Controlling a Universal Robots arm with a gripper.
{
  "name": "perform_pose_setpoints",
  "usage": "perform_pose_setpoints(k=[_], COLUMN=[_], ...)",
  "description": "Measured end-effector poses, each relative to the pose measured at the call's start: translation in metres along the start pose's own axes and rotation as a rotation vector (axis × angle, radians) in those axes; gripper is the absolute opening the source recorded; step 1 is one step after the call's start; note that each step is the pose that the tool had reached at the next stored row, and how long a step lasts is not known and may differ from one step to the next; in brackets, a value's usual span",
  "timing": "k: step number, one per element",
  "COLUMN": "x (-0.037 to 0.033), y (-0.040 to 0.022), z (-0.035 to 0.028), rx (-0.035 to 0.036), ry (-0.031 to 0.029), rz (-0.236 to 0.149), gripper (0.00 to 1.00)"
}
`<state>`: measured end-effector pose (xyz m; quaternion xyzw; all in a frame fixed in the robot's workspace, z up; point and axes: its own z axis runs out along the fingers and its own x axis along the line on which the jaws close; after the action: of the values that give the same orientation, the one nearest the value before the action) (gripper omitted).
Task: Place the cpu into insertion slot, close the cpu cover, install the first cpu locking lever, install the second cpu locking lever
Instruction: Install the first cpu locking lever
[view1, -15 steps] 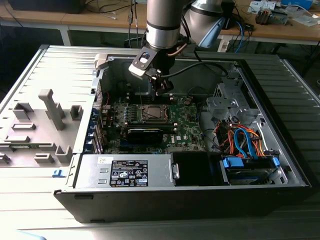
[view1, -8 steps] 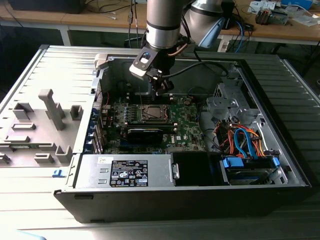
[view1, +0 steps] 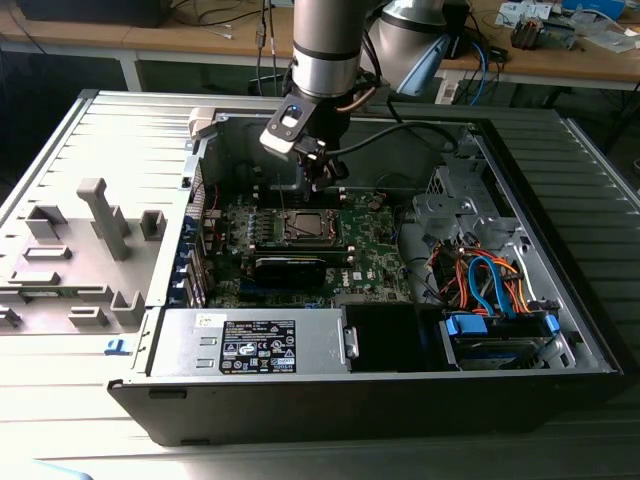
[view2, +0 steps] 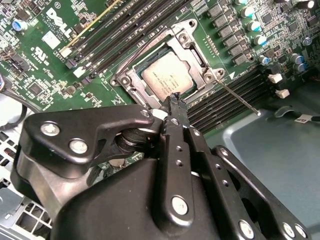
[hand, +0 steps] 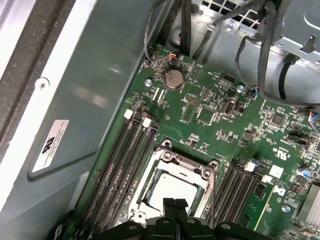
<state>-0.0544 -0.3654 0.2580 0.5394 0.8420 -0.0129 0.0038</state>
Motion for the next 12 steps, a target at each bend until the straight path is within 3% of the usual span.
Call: perform_pose_setpoints(k=[12], x=[0.0], y=[0.0], z=[0.0], rx=[-0.0005], ry=[-0.0004], rz=[-0.026], gripper=[0.11])
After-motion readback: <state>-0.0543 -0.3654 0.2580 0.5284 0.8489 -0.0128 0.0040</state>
